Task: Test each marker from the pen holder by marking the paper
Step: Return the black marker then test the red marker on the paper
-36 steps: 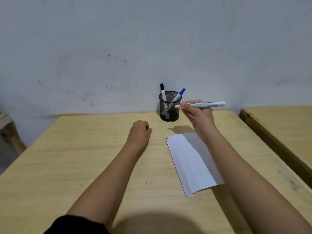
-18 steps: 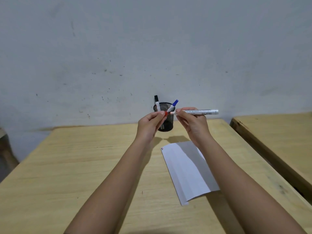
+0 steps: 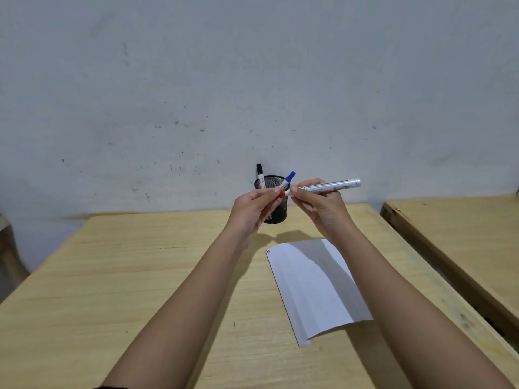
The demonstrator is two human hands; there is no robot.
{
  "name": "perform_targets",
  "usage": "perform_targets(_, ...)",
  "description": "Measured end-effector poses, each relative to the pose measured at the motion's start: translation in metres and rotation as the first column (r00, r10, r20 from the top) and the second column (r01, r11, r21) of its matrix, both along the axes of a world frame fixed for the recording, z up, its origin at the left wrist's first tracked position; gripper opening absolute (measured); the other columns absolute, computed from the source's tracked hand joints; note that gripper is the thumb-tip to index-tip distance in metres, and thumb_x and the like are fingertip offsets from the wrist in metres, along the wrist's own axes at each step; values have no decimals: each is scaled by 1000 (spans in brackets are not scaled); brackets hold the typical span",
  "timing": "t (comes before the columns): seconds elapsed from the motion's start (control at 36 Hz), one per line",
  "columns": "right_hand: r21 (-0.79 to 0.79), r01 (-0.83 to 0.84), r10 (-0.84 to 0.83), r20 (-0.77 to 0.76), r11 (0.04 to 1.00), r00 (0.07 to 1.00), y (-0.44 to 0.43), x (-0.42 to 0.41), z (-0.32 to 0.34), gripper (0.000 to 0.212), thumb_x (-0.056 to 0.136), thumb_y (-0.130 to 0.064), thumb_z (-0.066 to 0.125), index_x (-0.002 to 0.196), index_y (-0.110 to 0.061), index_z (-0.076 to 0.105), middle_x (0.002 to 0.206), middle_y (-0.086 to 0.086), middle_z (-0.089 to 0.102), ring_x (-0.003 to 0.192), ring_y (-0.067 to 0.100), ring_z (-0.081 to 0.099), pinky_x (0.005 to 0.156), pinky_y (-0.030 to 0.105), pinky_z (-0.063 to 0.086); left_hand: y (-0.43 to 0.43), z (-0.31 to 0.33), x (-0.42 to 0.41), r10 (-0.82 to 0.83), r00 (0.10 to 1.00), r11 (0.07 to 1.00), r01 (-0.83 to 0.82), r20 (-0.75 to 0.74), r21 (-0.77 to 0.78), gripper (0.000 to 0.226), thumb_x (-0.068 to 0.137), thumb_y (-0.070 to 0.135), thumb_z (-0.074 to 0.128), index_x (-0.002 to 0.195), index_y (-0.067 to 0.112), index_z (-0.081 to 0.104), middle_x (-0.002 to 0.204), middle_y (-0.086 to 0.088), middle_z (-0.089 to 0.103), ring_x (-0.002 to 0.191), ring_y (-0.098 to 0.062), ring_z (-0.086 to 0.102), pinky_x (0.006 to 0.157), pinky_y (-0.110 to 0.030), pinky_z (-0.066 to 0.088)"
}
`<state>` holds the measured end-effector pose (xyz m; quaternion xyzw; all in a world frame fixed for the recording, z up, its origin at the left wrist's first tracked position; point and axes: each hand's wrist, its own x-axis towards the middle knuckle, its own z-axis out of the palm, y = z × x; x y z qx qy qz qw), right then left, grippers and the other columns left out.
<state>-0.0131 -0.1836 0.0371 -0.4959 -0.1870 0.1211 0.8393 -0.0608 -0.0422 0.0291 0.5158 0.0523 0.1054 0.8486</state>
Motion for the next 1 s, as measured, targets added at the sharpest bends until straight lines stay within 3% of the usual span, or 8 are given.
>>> perform_targets(0.25,-39,-14,16,59,999,998,-1,-7,0,19,83,13,58,77,-4,54,49,-7,63,45,2,59,74,17,56,-2,0,-3,-46,998,997,42,52,68,7,86,4,62,86,1,68,77,-1,75,75,-6,71,71,-11,53)
perform_targets(0.47,-171,40,-14,151,984,988,-2,3,-8,19,74,4,71,71,-12,62,72,0,71,80,18,68,91,32,53,-1,-12,0,-15,999,990,8,43,143,11,87,8,62,92,1,68,86,-5,73,78,-5,70,75,-11,53)
perform_targets(0.58,-53,-39,43,87,998,995,3,8,-13,14,81,4,64,79,-9,60,85,10,68,86,20,67,88,27,55,-4,-12,5,73,996,983,-81,51,167,7,87,12,63,88,7,69,79,1,74,74,-4,69,81,-14,54)
perform_targets(0.67,68,-68,68,0,995,998,-1,11,-10,6,90,-3,55,85,-5,59,77,4,72,77,11,70,78,19,56,0,-10,9,130,989,971,-141,67,195,6,87,11,63,86,8,68,70,6,73,71,-4,68,81,-15,54)
perform_targets(0.75,95,4,1,-46,996,999,-12,20,-11,6,90,-3,55,87,-2,60,75,2,74,74,8,70,76,18,56,14,-8,12,195,978,946,-206,70,251,8,87,11,63,91,7,68,81,-2,71,76,-10,64,85,-20,52)
perform_targets(0.86,-194,6,11,89,981,996,-23,31,-17,10,78,5,67,81,-4,68,76,5,74,73,13,69,73,19,56,26,4,17,211,971,932,-235,115,276,6,87,6,62,89,5,67,85,-8,67,74,-7,67,77,-13,55)
perform_targets(0.94,-445,51,58,227,894,972,-21,33,-13,16,73,6,73,82,-5,68,69,4,69,58,9,64,53,18,48,27,13,26,213,964,912,-255,160,323,9,86,6,63,93,1,67,88,-11,65,71,-6,68,76,-14,55)
perform_targets(1.0,-536,71,98,282,841,954,-15,34,-9,19,72,4,75,85,-8,69,73,3,68,59,10,63,56,18,47,25,19,32,217,960,891,-268,176,366,13,84,7,65,95,2,68,88,-10,65,74,-10,67,79,-18,56)
